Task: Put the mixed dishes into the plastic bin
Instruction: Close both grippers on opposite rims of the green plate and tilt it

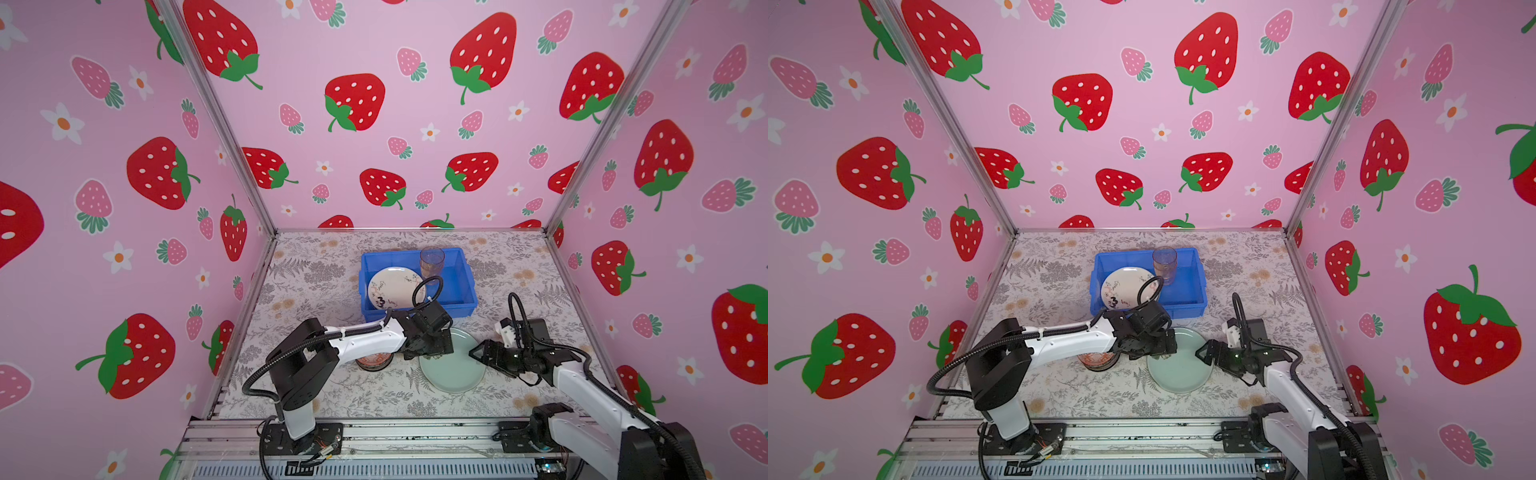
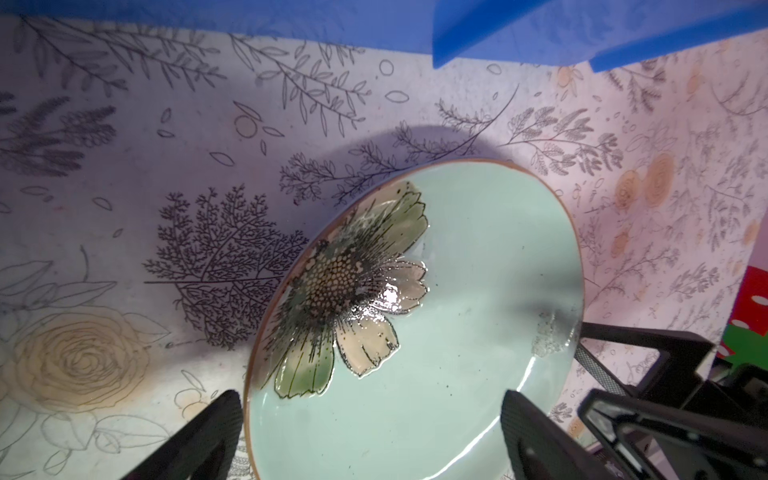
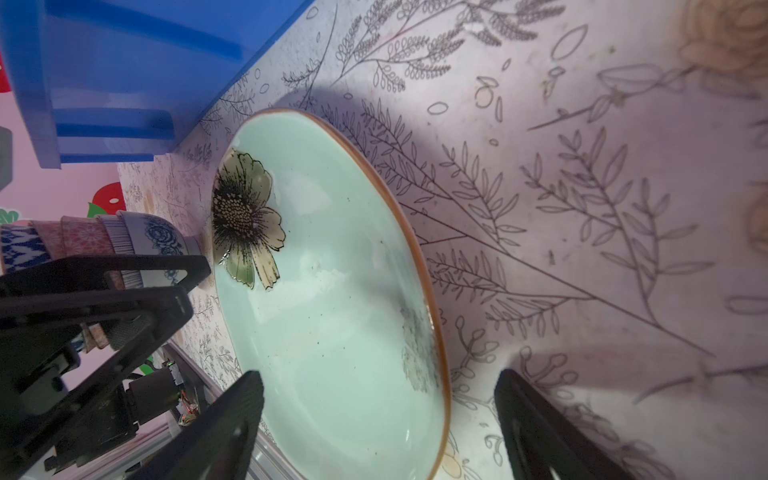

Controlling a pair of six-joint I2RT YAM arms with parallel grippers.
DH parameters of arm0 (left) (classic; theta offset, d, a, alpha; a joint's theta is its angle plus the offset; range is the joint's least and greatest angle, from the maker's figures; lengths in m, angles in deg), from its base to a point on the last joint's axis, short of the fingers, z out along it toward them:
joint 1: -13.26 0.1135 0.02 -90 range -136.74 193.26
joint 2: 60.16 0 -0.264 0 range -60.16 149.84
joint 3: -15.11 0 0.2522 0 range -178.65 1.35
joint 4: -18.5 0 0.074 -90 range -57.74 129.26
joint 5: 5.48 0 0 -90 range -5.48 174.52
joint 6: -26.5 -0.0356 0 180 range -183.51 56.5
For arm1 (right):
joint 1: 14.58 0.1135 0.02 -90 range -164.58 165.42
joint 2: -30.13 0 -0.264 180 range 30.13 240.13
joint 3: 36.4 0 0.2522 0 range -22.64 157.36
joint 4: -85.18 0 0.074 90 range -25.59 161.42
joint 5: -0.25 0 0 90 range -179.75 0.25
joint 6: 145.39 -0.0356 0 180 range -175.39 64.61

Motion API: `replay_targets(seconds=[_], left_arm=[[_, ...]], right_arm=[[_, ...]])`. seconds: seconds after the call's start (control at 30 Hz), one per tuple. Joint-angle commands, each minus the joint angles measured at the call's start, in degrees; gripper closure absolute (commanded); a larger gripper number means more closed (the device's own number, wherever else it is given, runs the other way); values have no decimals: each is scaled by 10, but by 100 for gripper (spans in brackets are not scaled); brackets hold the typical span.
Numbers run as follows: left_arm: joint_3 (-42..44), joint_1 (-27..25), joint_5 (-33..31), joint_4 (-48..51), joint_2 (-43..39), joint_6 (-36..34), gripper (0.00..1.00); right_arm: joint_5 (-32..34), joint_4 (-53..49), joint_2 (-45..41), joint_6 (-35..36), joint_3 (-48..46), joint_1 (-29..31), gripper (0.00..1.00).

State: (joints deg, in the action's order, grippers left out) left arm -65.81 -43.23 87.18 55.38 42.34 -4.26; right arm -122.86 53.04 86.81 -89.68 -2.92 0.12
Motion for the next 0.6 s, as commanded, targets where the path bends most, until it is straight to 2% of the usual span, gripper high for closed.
replay_targets(seconds=[0.0,0.57], left_arm=[[-2,-1,2,-2,12,9,0],[-19,-7,3,-1,29,8,0]], right_arm=[[-13,16,4,1,-6,-4,11],[-35,45,14,0,-16,-3,14]])
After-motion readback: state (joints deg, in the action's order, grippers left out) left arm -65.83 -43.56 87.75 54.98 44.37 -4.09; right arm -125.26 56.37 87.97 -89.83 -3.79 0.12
